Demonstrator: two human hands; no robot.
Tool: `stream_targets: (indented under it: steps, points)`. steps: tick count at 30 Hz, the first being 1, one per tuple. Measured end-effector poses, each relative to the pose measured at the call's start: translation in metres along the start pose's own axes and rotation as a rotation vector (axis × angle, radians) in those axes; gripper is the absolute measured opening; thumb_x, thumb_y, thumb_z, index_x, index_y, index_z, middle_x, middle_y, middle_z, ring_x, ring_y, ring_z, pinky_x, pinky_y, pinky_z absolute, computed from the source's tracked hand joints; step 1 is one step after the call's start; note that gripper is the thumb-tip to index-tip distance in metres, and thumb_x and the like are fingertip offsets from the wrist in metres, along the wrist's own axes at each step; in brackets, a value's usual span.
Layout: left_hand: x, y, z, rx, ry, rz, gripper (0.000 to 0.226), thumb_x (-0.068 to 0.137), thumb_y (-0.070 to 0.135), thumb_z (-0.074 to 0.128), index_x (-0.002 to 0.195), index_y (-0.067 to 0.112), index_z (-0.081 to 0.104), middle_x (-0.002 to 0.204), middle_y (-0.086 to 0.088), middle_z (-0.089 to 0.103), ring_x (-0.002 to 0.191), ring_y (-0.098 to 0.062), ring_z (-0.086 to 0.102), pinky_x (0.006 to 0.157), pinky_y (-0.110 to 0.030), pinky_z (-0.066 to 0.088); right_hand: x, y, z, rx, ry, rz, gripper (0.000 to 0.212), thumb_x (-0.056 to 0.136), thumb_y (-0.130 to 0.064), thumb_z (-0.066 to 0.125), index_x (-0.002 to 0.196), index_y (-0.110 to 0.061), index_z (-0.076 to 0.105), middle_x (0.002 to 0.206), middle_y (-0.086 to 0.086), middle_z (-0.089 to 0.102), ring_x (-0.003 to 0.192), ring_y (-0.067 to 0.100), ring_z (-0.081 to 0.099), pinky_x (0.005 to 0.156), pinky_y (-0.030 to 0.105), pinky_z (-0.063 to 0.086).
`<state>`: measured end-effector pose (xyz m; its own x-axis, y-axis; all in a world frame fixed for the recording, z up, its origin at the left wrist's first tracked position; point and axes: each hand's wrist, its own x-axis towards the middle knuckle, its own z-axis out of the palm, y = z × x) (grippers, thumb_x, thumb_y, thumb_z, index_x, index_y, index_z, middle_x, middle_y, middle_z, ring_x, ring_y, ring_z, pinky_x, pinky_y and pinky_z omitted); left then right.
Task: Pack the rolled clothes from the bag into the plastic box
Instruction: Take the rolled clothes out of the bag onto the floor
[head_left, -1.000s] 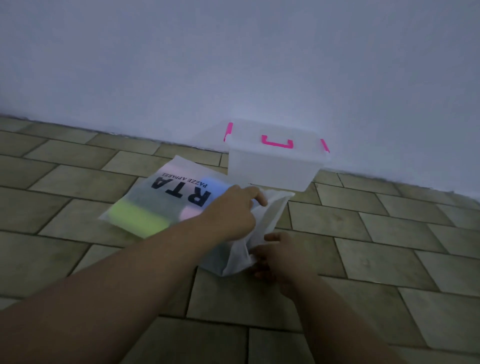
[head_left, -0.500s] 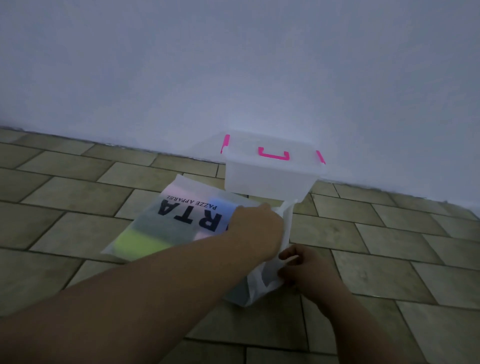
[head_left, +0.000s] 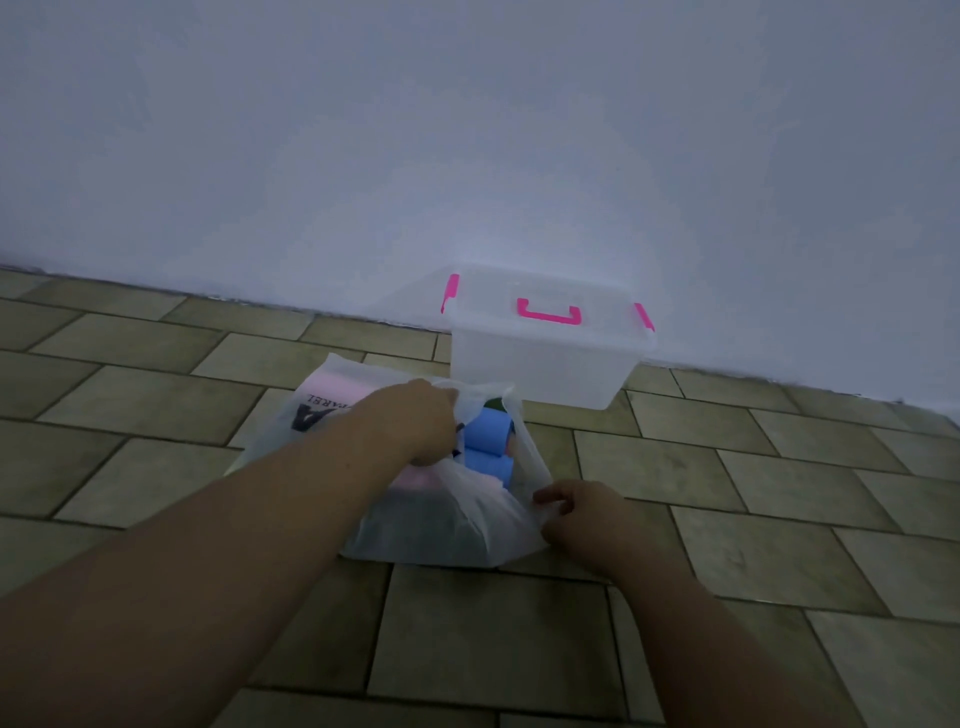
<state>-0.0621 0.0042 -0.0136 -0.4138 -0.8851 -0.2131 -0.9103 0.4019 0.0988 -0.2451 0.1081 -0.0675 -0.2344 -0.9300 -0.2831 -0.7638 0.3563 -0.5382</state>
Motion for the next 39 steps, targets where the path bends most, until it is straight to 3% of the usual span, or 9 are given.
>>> stream_targets:
  steps: [5,10,17,20,30,32,34,37,39]
  points:
    - [0.002,-0.002,0.006,-0.116,0.051,0.034,0.035,0.093,0.032,0.043,0.125,0.020,0.047,0.117,-0.008,0.057,0.096,-0.022,0.055,0.085,-0.035,0.042,0.016,-0.028,-0.008,-0.013,0.438,-0.326,0.020,0.075,-0.019,0.065,0.090,-0.030,0.056,0.088,-0.009,0.055,0.072,0.002,0.048,0.059,0.014,0.034]
    - [-0.010,-0.007,0.018,-0.206,0.114,0.060,0.047,0.086,0.036,0.054,0.130,0.022,0.043,0.128,-0.006,0.048,0.106,-0.024,0.053,0.092,-0.039,0.044,0.044,-0.056,-0.002,-0.080,0.232,-0.406,0.045,0.073,-0.022,0.069,0.115,-0.023,0.053,0.099,-0.008,0.053,0.084,0.010,0.051,0.072,0.022,0.040]
    - [-0.011,-0.010,0.019,-0.238,0.154,0.059,0.050,0.089,0.030,0.053,0.136,0.020,0.039,0.147,-0.007,0.035,0.122,-0.027,0.047,0.101,-0.040,0.039,0.044,-0.054,0.005,-0.110,0.324,-0.371,0.037,0.068,-0.029,0.072,0.091,-0.029,0.043,0.079,-0.010,0.055,0.064,0.006,0.050,0.053,0.020,0.036]
    - [-0.016,-0.007,0.024,-0.254,0.162,0.096,0.051,0.089,0.031,0.054,0.136,0.024,0.036,0.143,-0.003,0.038,0.119,-0.023,0.048,0.096,-0.037,0.039,0.019,-0.032,0.001,-0.048,0.344,-0.404,0.037,0.067,-0.028,0.071,0.089,-0.036,0.042,0.078,-0.012,0.051,0.068,0.004,0.051,0.056,0.022,0.043]
    - [-0.012,-0.003,0.034,-0.185,0.108,0.037,0.055,0.090,0.040,0.053,0.139,0.029,0.030,0.143,-0.003,0.037,0.117,-0.025,0.050,0.096,-0.040,0.042,-0.004,0.053,-0.057,1.002,0.393,-0.085,0.026,0.079,0.004,0.061,0.082,-0.022,0.060,0.094,0.011,0.062,0.084,0.030,0.063,0.058,0.039,0.052]
    - [-0.012,-0.001,0.035,-0.160,0.091,0.019,0.056,0.090,0.041,0.053,0.139,0.028,0.030,0.143,-0.005,0.036,0.119,-0.026,0.049,0.097,-0.041,0.041,0.011,0.049,-0.047,0.887,0.564,-0.022,0.022,0.078,-0.003,0.066,0.086,-0.021,0.056,0.095,0.010,0.060,0.084,0.030,0.063,0.061,0.045,0.055]
    - [-0.012,-0.001,0.034,-0.147,0.082,0.010,0.055,0.091,0.041,0.052,0.140,0.027,0.030,0.144,-0.005,0.036,0.120,-0.026,0.049,0.097,-0.041,0.041,0.027,0.035,-0.031,0.516,0.696,-0.018,0.028,0.075,-0.012,0.071,0.092,-0.024,0.052,0.095,0.006,0.057,0.080,0.025,0.060,0.060,0.041,0.054]
    - [-0.012,-0.002,0.032,-0.149,0.074,0.007,0.054,0.092,0.038,0.051,0.140,0.028,0.029,0.144,-0.006,0.036,0.121,-0.026,0.048,0.098,-0.040,0.041,0.041,0.020,-0.006,0.157,0.589,-0.143,0.035,0.073,-0.013,0.073,0.096,-0.026,0.049,0.099,0.002,0.048,0.072,0.010,0.048,0.055,0.020,0.038]
    - [-0.013,-0.004,0.031,-0.159,0.073,0.009,0.054,0.092,0.036,0.051,0.140,0.027,0.029,0.143,-0.005,0.038,0.119,-0.025,0.049,0.096,-0.038,0.041,0.044,0.017,-0.001,0.033,0.462,-0.157,0.035,0.075,-0.018,0.073,0.096,-0.028,0.047,0.101,-0.002,0.041,0.071,0.007,0.042,0.056,0.018,0.034]
